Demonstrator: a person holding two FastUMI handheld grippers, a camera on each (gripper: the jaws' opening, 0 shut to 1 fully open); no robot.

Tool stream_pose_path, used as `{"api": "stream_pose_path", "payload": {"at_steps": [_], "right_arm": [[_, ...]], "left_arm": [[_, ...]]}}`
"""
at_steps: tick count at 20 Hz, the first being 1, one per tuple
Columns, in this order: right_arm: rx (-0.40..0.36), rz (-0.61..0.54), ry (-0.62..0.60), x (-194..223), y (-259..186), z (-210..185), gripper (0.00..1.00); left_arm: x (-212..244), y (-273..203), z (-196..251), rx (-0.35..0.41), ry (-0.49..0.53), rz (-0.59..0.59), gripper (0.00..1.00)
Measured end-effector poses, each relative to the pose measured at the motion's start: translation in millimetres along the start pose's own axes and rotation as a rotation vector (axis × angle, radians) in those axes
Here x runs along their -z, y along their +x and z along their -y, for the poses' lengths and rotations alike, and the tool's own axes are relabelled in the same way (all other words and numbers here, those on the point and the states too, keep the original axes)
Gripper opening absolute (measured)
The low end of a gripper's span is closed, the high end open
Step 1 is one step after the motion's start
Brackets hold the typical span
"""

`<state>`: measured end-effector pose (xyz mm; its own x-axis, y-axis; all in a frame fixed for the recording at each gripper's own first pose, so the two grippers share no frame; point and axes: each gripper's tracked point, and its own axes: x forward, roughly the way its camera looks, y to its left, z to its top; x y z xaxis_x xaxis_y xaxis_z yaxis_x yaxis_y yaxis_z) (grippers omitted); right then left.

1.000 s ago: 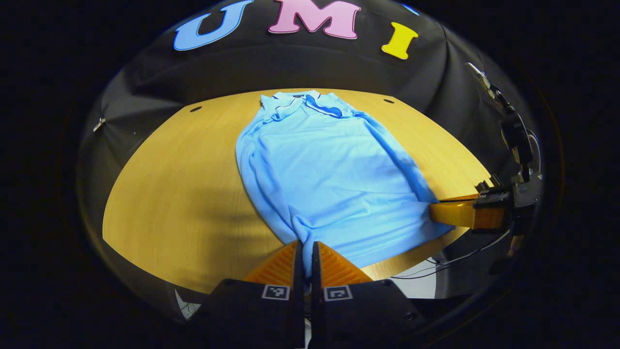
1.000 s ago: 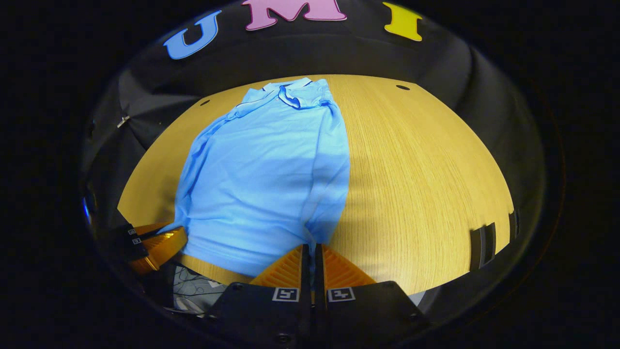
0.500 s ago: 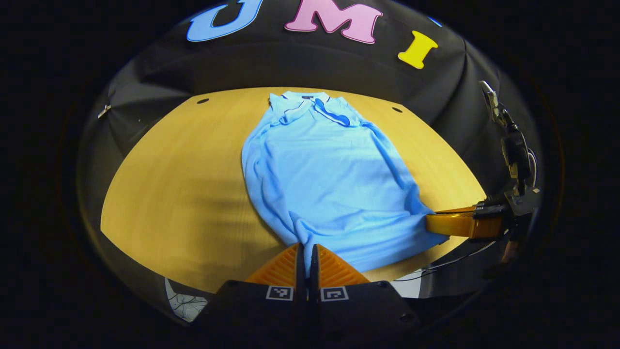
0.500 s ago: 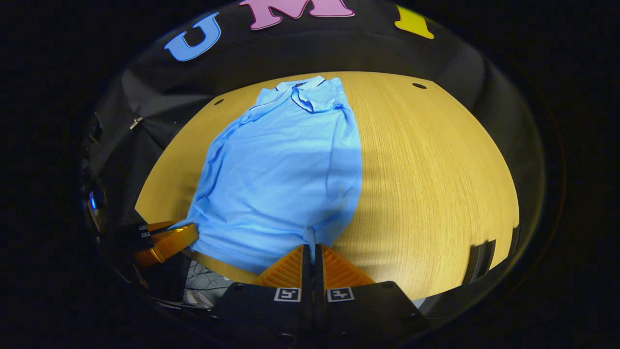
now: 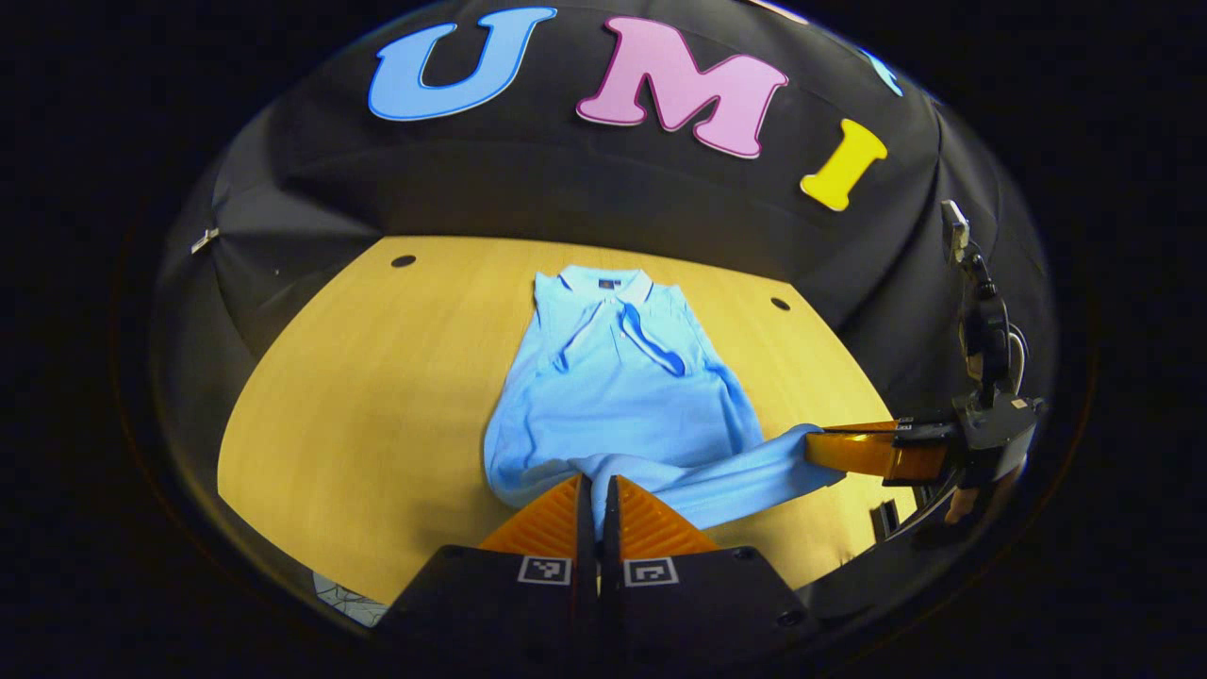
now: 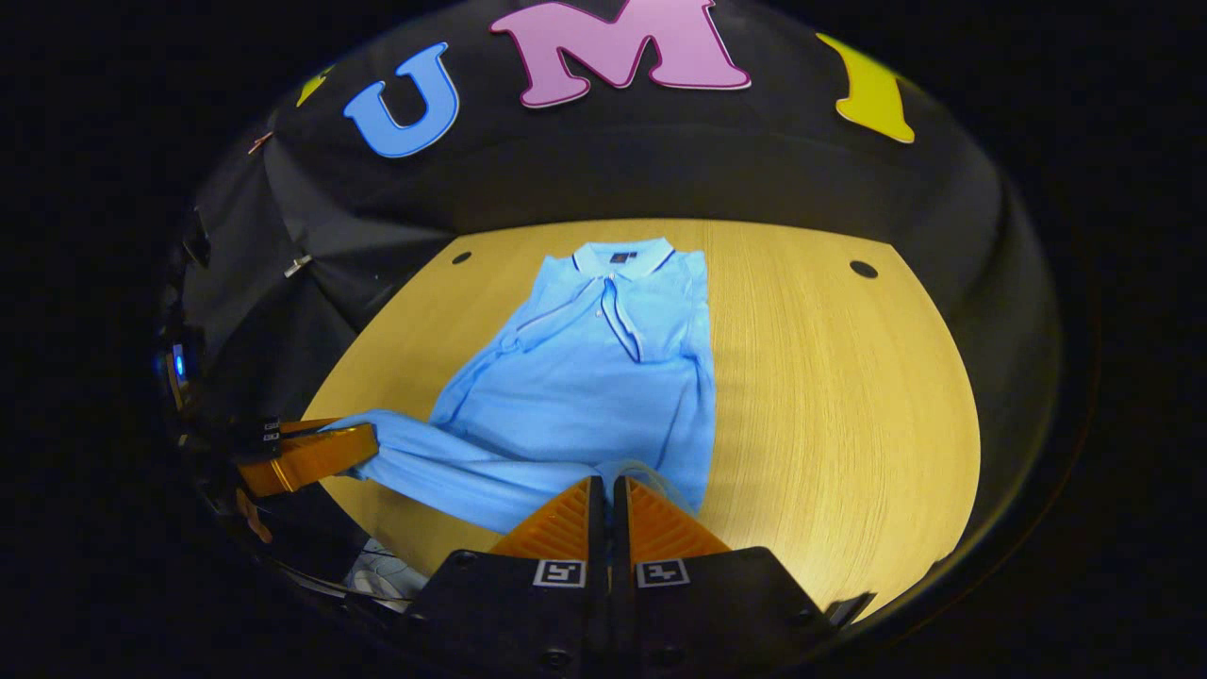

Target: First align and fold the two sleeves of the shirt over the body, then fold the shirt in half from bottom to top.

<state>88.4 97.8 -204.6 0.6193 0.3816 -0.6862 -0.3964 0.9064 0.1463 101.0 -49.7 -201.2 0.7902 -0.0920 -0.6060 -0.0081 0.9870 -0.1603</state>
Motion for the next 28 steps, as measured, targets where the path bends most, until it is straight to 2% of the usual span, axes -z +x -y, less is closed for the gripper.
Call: {"api": "stream_pose_path", "payload": {"at_steps": [8, 9, 10, 11, 14, 17, 22, 23, 24, 25, 28], "right_arm": [[-0.037, 0.13, -0.027, -138, 50, 18, 0.05], [-0.041, 0.14, -0.028, -152, 60, 20, 0.05], [-0.044, 0.147, -0.032, -166, 71, 22, 0.05], [-0.043, 0.154, -0.043, -177, 82, 26, 0.05], [-0.044, 0.168, -0.066, -210, 121, 38, 0.05], [-0.039, 0.172, -0.073, -229, 164, 48, 0.05], [-0.018, 0.197, -0.051, -253, 229, 69, 0.05], [-0.004, 0.199, -0.045, -256, 240, 78, 0.05], [-0.002, 0.202, -0.019, -258, 249, 83, 0.05], [0.004, 0.204, 0.016, -260, 260, 90, 0.05], [0.022, 0.187, 0.073, -248, 288, 105, 0.05]], "left_arm": [[-124, 68, -7, 0.0, -0.023, 0.078, 0.06], [-134, 79, -9, -0.003, -0.027, 0.084, 0.11], [-145, 92, -13, -0.011, -0.026, 0.09, 0.11], [-152, 103, -18, -0.025, -0.023, 0.09, 0.06], [-175, 145, -30, -0.052, 0.014, 0.098, 0.06], [-207, 188, -39, -0.07, 0.056, 0.145, 0.06], [-234, 261, -57, -0.049, 0.054, 0.18, 0.06], [-236, 274, -61, -0.04, 0.054, 0.189, 0.06], [-237, 288, -64, -0.029, 0.044, 0.188, 0.01], [-235, 302, -68, -0.014, 0.032, 0.184, 0.06], [-221, 335, -83, -0.011, 0.037, 0.162, 0.06]]}}
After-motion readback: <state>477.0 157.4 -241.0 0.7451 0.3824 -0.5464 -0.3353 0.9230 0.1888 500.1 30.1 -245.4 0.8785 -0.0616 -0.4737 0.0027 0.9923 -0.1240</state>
